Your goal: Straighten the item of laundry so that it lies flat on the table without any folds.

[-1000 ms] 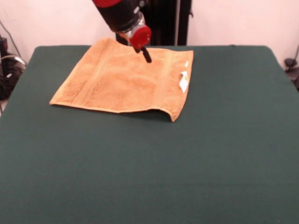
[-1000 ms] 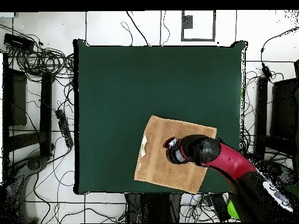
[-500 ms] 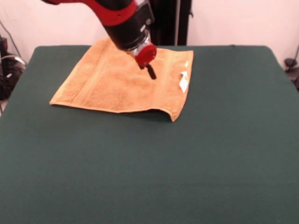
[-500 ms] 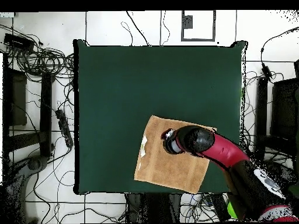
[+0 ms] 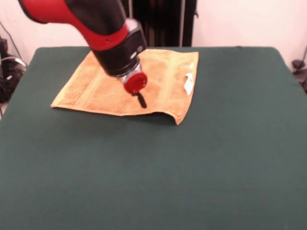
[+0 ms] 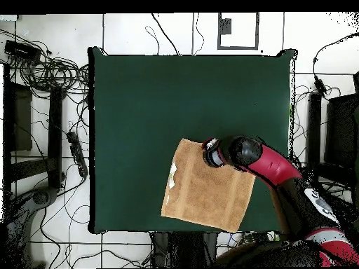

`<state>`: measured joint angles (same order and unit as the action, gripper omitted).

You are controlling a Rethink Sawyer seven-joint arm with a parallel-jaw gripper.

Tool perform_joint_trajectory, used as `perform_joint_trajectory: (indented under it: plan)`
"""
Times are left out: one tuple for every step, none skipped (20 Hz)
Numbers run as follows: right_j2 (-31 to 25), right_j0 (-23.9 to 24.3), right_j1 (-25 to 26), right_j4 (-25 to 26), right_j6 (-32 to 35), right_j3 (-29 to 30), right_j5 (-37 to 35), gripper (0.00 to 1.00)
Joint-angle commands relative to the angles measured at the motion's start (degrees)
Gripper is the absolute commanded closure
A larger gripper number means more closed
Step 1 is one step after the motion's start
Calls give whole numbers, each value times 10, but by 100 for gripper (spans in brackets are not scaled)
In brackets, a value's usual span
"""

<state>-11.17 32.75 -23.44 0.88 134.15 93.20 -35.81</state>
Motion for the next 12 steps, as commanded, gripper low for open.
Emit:
perform_joint_trajectory:
  plan:
    - [-18, -23, 55, -59, 100, -79, 76, 0]
    - [-22, -22, 57, -63, 97, -78, 80, 0]
    - [-25, -20, 59, -66, 94, -77, 85, 0]
    - [-29, -19, 62, -69, 92, -80, 88, 0]
    - [-30, -20, 63, -73, 92, -80, 89, 0]
    - [-32, -21, 63, -77, 92, -78, 92, 0]
    - [-34, -21, 63, -81, 90, -74, 96, 0]
    - [-37, -21, 65, -85, 88, -73, 100, 0]
    - [-38, -20, 65, -87, 86, -71, 103, 0]
    - [-40, -20, 65, -88, 84, -69, 106, 0]
    - [-49, -17, 70, -93, 81, -64, 116, 0]
    - [-51, -17, 70, -96, 81, -61, 118, 0]
